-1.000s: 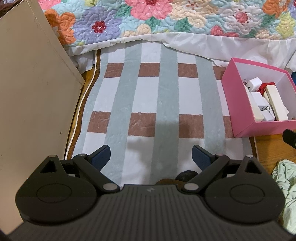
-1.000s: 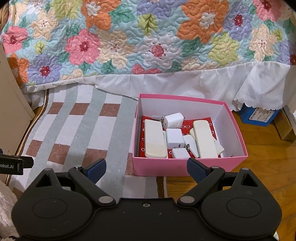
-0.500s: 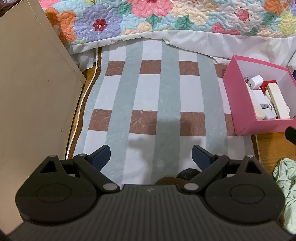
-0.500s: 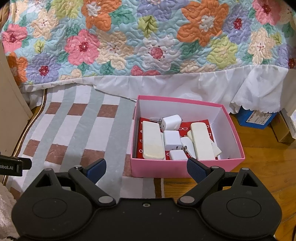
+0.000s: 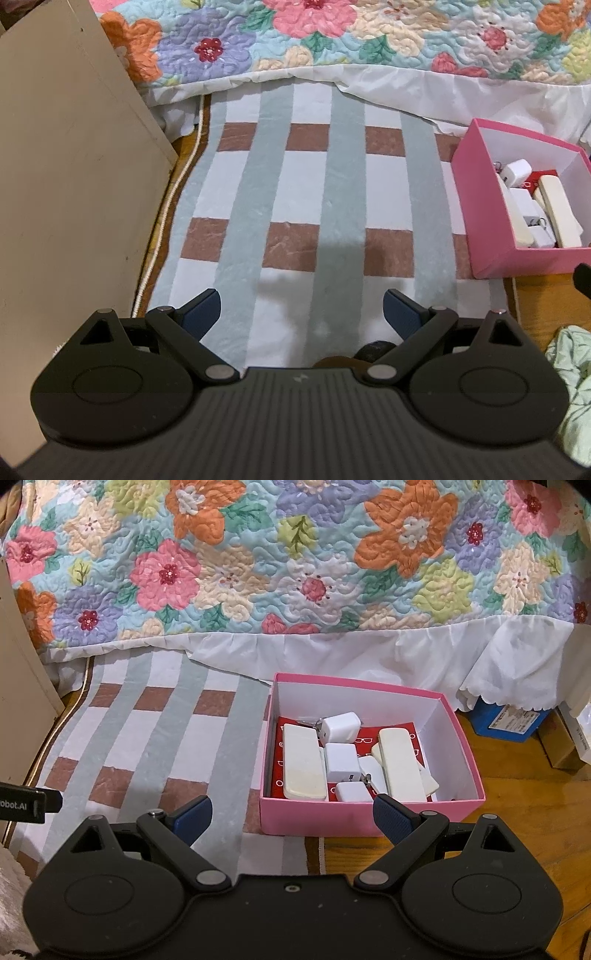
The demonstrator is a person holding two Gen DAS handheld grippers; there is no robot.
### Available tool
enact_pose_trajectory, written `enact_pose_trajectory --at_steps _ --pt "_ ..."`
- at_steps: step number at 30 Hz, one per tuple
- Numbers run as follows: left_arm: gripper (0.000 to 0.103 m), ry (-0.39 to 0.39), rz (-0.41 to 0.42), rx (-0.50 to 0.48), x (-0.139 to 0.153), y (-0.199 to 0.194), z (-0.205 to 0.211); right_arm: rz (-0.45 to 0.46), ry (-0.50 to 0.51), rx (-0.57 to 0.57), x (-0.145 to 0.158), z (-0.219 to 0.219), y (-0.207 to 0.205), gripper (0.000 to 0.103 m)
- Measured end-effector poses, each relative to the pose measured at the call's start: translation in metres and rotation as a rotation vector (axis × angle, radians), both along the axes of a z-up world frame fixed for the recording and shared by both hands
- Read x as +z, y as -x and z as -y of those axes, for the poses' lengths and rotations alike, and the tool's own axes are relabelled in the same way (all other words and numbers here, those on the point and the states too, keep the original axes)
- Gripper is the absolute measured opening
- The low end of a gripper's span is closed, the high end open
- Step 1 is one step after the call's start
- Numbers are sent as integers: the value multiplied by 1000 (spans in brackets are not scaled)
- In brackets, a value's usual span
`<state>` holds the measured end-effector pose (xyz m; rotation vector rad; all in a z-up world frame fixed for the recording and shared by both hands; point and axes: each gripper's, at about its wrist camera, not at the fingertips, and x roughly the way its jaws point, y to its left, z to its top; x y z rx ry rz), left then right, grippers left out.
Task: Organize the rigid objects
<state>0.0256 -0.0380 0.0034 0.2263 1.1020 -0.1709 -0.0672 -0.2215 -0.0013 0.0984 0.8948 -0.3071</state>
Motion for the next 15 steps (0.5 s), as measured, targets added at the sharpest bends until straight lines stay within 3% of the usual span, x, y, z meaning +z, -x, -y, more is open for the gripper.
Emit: enact_pose_trajectory --at_steps 5,15 --pt "96 -51 32 -11 2 1 3 -2 3 -2 -1 0 0 96" --pt "96 -51 27 -25 2 2 5 -8 9 -3 -2 0 -1 96"
